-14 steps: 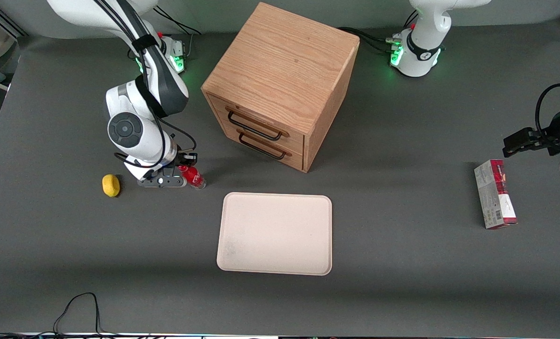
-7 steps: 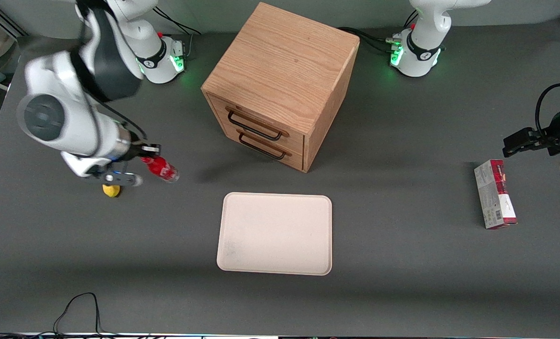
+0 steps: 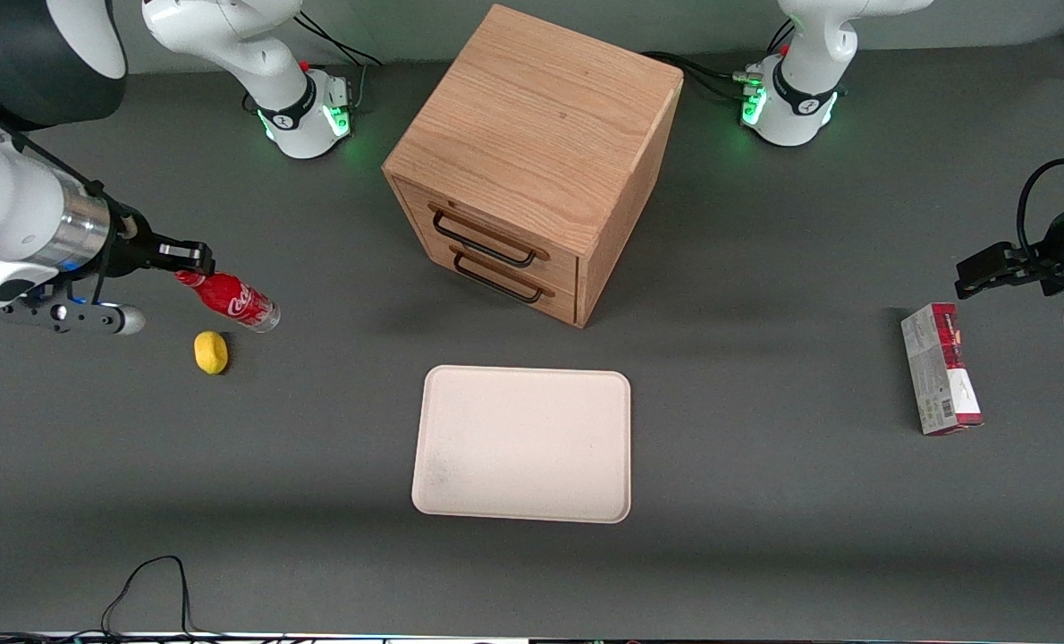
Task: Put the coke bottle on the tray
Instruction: 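Lift the bottle off the table with the right gripper, then carry the bottle over to the cream tray's corner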
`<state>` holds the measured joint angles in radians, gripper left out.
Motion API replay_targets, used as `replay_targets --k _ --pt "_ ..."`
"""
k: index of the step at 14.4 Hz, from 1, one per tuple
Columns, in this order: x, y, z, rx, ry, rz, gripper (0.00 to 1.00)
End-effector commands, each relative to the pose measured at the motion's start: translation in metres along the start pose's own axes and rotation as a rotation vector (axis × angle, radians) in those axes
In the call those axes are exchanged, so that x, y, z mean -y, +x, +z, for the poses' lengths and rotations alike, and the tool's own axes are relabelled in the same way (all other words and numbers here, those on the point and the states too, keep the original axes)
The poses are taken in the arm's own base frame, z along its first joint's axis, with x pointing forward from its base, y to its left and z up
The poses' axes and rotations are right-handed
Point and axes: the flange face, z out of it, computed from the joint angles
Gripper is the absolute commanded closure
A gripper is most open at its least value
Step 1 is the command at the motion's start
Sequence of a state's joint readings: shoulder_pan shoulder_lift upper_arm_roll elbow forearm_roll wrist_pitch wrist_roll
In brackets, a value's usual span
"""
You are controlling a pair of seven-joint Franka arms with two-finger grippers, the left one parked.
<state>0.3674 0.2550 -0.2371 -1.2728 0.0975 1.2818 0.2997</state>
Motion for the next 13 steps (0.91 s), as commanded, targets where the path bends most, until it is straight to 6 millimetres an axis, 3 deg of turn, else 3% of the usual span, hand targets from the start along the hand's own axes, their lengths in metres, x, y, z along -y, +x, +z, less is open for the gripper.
replay_targets --k 1,5,8,13 --pt "0.015 0.016 -0.004 0.01 0.0 -0.022 1.0" --pt "0.049 0.057 0.018 -0.001 -0.037 -0.035 1.0" --pt "0.077 0.093 0.048 -0.016 0.002 0.012 1.0" --pt "0.135 0.134 0.102 -0.115 0.093 0.09 1.0"
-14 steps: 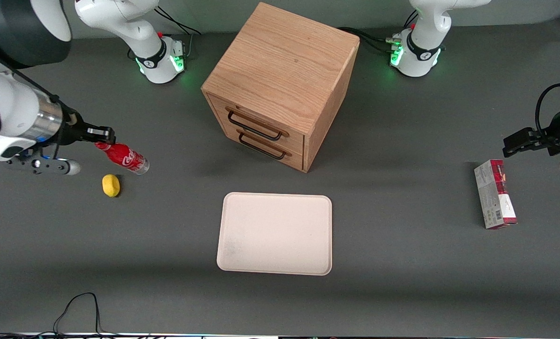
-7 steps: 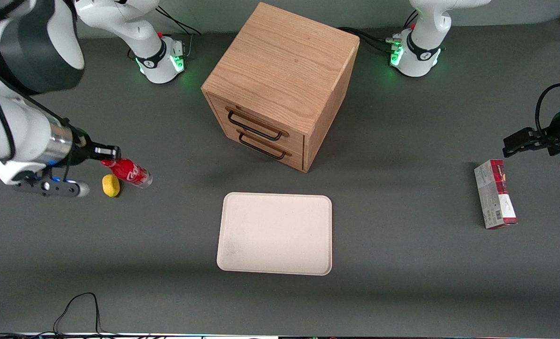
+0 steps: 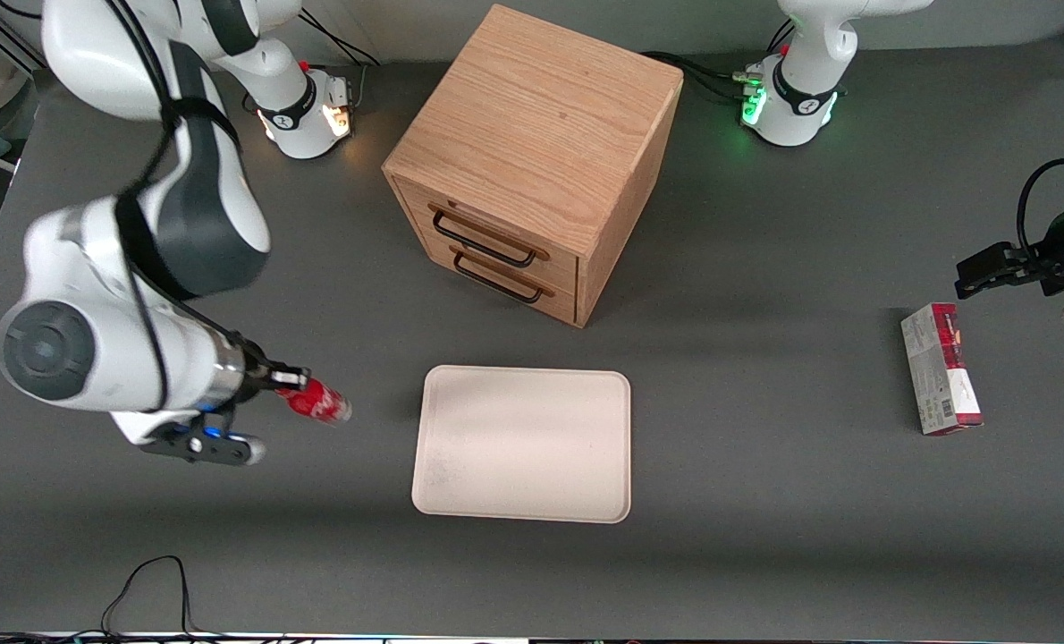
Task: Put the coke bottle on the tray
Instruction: 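Carry the bottle over to the cream tray's corner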
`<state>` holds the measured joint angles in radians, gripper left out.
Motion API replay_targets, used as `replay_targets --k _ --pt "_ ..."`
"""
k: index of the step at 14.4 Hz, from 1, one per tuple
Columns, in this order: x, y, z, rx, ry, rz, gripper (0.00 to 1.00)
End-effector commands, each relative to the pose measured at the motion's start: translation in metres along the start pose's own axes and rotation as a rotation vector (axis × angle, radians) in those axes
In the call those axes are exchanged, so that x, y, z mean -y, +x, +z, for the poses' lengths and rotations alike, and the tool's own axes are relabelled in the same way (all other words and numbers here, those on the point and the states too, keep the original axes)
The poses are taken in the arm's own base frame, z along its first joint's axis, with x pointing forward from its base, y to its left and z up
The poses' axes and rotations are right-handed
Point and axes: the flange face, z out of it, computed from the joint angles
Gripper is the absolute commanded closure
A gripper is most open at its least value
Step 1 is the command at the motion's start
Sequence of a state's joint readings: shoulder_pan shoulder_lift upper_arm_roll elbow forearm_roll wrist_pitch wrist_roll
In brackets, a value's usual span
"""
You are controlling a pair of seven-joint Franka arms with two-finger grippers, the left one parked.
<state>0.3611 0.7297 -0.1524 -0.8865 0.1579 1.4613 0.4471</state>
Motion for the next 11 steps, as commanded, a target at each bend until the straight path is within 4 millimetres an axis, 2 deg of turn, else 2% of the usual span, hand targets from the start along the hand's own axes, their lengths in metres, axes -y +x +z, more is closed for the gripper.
replay_targets --k 1,5,7,11 --pt "0.026 0.014 0.014 -0.046 0.073 0.047 1.0" --pt "0.054 0.023 0.043 -0.095 0.1 0.098 1.0" --pt "0.063 0.033 0.059 -0.131 0.129 0.144 1.0" --pt "0.081 0.036 0.086 -0.136 0.144 0.146 1.0"
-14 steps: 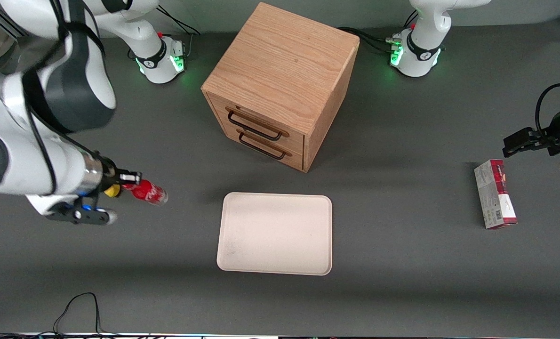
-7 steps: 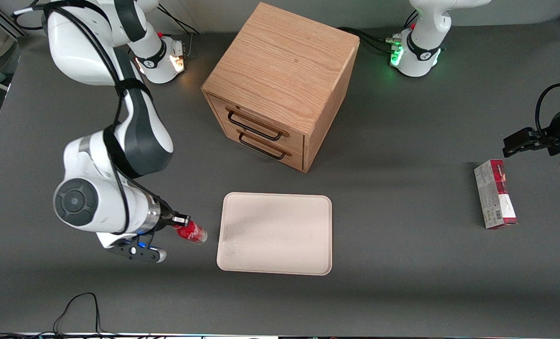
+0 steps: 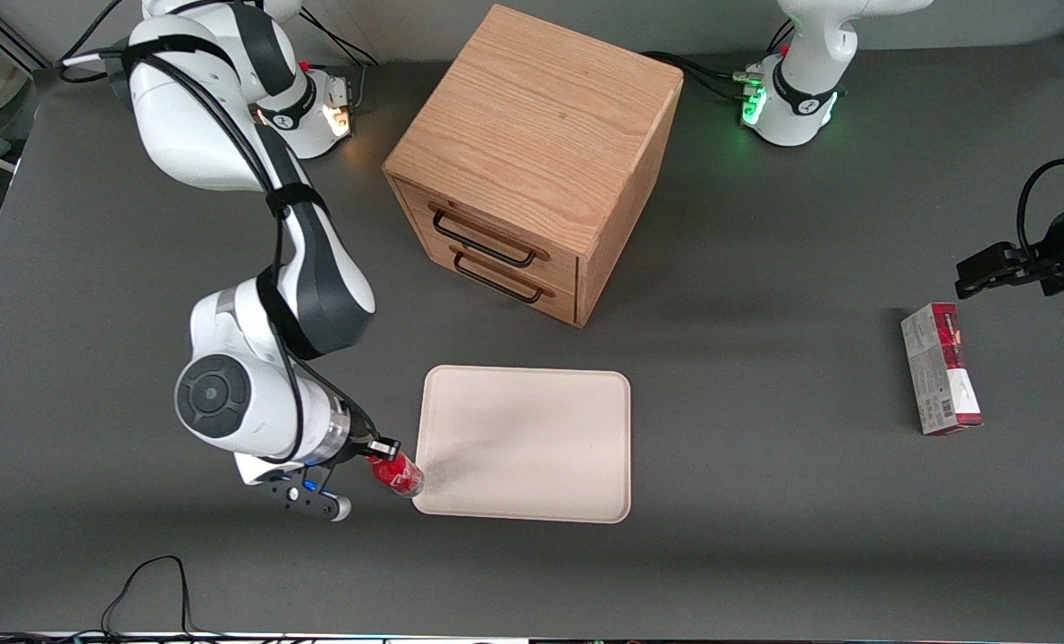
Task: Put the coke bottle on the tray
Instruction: 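Carry the bottle over to the cream tray's corner, then lower the bottle onto the tray and open the right gripper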
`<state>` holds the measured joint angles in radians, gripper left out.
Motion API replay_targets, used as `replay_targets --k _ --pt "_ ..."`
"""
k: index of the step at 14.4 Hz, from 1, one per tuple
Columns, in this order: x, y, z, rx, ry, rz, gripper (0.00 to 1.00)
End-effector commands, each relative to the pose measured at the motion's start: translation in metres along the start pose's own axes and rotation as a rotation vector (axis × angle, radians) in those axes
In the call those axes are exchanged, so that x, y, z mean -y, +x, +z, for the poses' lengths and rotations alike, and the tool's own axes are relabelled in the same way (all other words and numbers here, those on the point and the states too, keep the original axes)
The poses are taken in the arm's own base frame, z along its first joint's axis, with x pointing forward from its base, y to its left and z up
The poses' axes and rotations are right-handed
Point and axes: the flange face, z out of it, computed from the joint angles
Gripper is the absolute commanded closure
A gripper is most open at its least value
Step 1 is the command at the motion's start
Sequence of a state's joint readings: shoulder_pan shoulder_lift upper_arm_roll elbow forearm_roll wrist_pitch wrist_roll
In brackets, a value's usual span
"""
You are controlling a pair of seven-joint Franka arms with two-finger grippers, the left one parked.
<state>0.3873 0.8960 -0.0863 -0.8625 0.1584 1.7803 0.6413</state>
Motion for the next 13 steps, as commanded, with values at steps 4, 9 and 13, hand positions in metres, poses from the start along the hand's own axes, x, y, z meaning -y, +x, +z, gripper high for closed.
replay_targets --k 4,9,13 --pt "0.022 -0.009 0.017 0.004 0.015 -0.005 1.0" --pt "0.029 -0.014 0.026 0.005 0.012 -0.017 1.0" --pt "0.03 -0.013 0.026 -0.002 0.018 -0.018 1.0"
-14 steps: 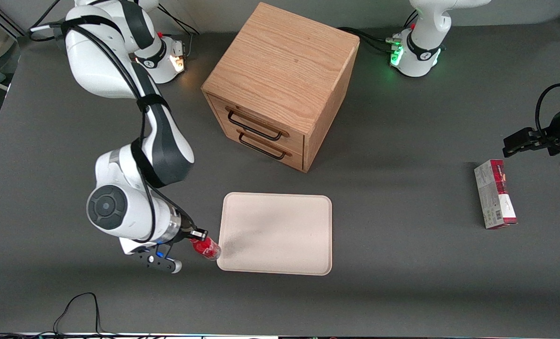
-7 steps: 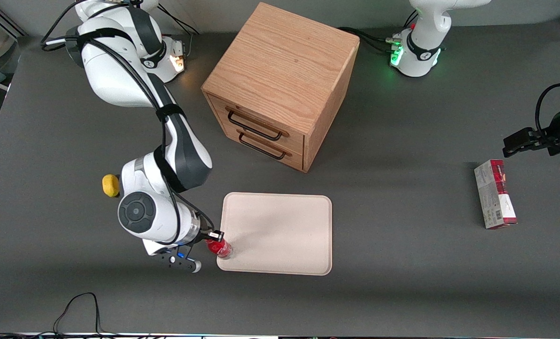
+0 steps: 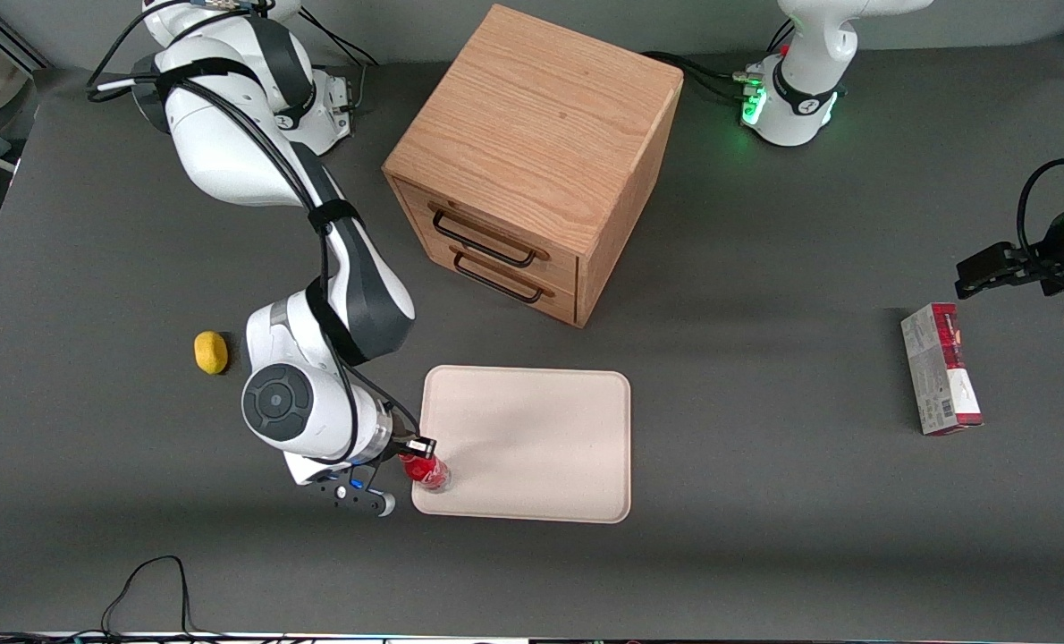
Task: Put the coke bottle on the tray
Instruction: 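Lower the bottle onto the tray and open the right gripper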
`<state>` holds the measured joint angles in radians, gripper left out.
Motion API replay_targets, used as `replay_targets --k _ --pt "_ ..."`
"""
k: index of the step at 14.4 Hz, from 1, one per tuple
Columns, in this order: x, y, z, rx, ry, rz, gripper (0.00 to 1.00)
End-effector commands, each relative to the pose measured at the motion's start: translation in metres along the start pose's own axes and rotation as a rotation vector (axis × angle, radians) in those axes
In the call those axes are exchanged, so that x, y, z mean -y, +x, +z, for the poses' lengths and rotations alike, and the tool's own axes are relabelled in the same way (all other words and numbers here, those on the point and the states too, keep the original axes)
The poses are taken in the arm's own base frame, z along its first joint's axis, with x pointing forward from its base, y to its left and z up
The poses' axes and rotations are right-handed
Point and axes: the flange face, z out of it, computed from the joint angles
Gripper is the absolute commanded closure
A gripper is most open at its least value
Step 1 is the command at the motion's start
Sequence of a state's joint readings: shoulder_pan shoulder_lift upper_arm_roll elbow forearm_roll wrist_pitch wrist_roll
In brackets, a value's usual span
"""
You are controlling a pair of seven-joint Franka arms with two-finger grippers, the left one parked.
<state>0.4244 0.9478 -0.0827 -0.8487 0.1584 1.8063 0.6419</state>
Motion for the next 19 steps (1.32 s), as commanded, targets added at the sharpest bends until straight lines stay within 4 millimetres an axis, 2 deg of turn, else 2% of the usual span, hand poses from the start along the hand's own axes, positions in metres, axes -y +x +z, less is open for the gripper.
replay_targets --k 1,2,3,4,19 --pt "0.006 0.0015 -0.0086 -0.014 0.028 0.016 1.0" --pt "0.0055 0.0019 -0.0087 -0.015 0.027 0.017 0.88" --pt "0.006 0.0022 -0.0092 -0.023 0.028 0.012 0.33" --pt "0.0094 0.0005 -0.0095 -0.045 0.012 -0.002 0.02" --pt "0.0089 0.0008 -0.0101 -0.06 -0.005 -0.001 0.0"
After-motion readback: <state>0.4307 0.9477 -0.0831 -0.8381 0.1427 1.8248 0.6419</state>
